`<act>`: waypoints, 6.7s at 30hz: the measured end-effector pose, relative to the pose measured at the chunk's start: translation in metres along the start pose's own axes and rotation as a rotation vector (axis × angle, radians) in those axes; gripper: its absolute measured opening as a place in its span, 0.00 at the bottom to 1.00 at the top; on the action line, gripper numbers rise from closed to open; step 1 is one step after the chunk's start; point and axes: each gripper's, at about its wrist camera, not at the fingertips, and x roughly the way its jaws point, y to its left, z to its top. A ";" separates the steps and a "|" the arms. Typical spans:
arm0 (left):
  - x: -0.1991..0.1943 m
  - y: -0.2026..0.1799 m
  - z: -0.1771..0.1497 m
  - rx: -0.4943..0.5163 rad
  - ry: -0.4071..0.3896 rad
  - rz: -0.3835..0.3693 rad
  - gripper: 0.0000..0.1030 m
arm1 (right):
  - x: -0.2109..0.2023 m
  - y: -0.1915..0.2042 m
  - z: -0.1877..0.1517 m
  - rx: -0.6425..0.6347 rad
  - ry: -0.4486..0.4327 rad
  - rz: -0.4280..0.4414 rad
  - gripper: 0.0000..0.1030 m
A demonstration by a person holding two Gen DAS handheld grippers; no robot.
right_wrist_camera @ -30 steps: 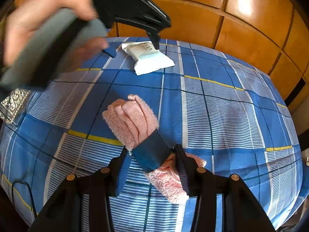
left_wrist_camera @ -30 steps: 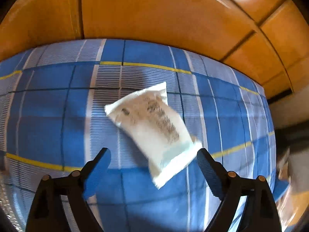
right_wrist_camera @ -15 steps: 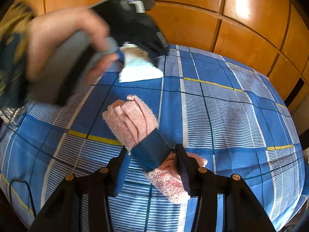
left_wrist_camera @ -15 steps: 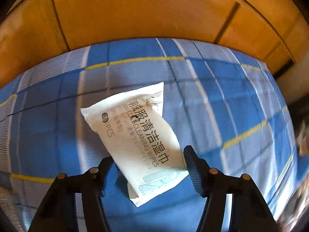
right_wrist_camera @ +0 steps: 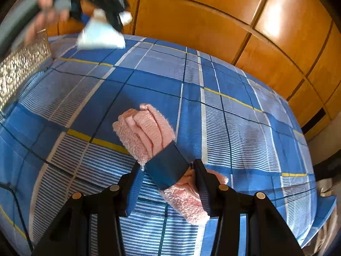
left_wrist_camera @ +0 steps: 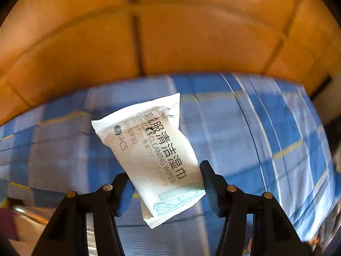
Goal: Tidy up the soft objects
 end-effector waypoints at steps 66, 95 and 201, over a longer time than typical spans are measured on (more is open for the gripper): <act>-0.167 0.376 -0.371 -0.559 -0.212 0.364 0.75 | 0.019 0.024 0.024 0.013 0.139 -0.197 0.44; -0.201 0.283 -0.343 -0.332 -0.363 0.307 0.80 | 0.047 0.037 0.108 0.187 0.215 0.090 0.42; -0.234 0.286 -0.363 -0.431 -0.433 0.445 1.00 | -0.158 0.344 0.126 -0.185 -0.341 0.468 0.64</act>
